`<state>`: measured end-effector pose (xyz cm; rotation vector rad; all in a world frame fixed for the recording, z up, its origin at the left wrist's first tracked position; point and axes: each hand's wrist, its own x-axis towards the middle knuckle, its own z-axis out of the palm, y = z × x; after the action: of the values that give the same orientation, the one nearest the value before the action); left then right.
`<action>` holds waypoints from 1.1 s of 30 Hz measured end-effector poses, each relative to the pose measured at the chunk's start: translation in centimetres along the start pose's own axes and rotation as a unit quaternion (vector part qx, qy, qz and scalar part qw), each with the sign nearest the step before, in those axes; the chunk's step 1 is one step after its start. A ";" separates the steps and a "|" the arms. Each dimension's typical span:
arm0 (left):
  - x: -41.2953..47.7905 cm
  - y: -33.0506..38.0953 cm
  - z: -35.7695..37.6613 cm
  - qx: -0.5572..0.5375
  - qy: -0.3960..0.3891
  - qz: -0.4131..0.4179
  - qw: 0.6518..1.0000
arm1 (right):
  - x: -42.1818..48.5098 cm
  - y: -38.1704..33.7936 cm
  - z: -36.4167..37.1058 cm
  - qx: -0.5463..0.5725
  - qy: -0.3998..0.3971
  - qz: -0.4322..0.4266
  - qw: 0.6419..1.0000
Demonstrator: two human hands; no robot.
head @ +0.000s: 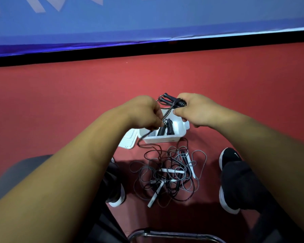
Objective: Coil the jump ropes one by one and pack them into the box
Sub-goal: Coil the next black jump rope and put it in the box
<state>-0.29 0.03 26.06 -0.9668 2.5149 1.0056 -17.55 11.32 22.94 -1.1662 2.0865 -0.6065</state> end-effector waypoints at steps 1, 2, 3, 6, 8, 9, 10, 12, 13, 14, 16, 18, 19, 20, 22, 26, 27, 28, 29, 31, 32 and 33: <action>0.1 0.1 0.4 -0.001 -0.009 -0.018 1.000 | 0.0 -0.2 0.2 0.014 0.004 0.003 1.000; 0.2 0.3 0.7 -0.013 -0.010 -0.035 0.999 | 0.0 -0.4 0.3 0.033 0.008 0.008 0.999; 0.3 0.5 0.8 -0.037 -0.008 -0.050 0.998 | 0.0 -0.5 0.3 0.060 0.009 0.016 0.998; 0.6 0.7 0.2 -0.107 0.036 -0.079 0.990 | -0.1 -0.5 -0.2 0.192 -0.028 0.036 0.980; 0.8 0.6 -0.4 -0.133 0.093 -0.085 0.983 | -0.3 -0.5 -0.5 0.263 -0.058 0.033 0.962; 0.8 0.6 -0.7 -0.143 0.120 -0.081 0.979 | -0.5 -0.6 -0.7 0.300 -0.067 0.032 0.951; 0.8 0.6 -0.9 -0.150 0.148 -0.072 0.975 | -0.6 -0.7 -0.8 0.339 -0.070 0.033 0.938; 0.9 0.8 -1.2 -0.143 0.205 -0.035 0.968 | -0.6 -1.0 -1.0 0.408 -0.062 0.054 0.909; 0.8 1.0 -1.2 -0.157 0.223 -0.014 0.962 | -0.5 -1.1 -1.2 0.435 -0.057 0.070 0.896; 0.6 1.3 -1.1 -0.200 0.223 0.007 0.954 | -0.5 -1.1 -1.3 0.458 -0.054 0.083 0.884; 0.3 2.0 -0.9 -0.321 0.191 0.051 0.926 | -0.3 -1.1 -1.5 0.491 -0.046 0.096 0.865; -0.2 2.6 -0.9 -0.396 0.133 0.089 0.904 | -0.2 -1.3 -1.6 0.513 -0.037 0.102 0.852; -0.4 2.7 -1.0 -0.420 0.099 0.108 0.896 | -0.2 -1.4 -1.7 0.520 -0.033 0.102 0.847; -0.6 2.6 -1.2 -0.437 0.062 0.124 0.889 | -0.2 -1.5 -1.8 0.526 -0.028 0.101 0.844; -0.8 2.0 -1.8 -0.451 -0.017 0.143 0.881 | -0.1 -1.5 -2.2 0.535 -0.017 0.100 0.839; -0.9 1.0 -2.2 -0.379 -0.042 0.116 0.917 | -0.3 -1.4 -2.6 0.530 -0.019 0.097 0.842; -0.8 0.9 -2.2 -0.354 -0.020 0.100 0.930 | -0.3 -1.5 -2.6 0.530 -0.024 0.095 0.842; -0.8 0.9 -2.2 -0.331 0.012 0.086 0.940 | -0.4 -1.5 -2.6 0.532 -0.029 0.092 0.841; -0.8 1.1 -2.1 -0.316 0.051 0.074 0.945 | -0.4 -1.5 -2.6 0.535 -0.034 0.089 0.839; -0.7 1.4 -2.0 -0.298 0.144 0.057 0.942 | -0.3 -1.5 -2.5 0.537 -0.042 0.082 0.838; -0.6 1.6 -1.9 -0.281 0.200 0.052 0.937 | -0.3 -1.5 -2.4 0.533 -0.044 0.079 0.841; -0.6 1.7 -2.0 -0.255 0.257 0.052 0.931 | -0.2 -1.5 -2.3 0.526 -0.044 0.077 0.846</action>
<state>-1.01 -0.11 28.62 -1.4049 2.7898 1.6863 -18.34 10.95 25.58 -0.3562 1.3459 -1.3411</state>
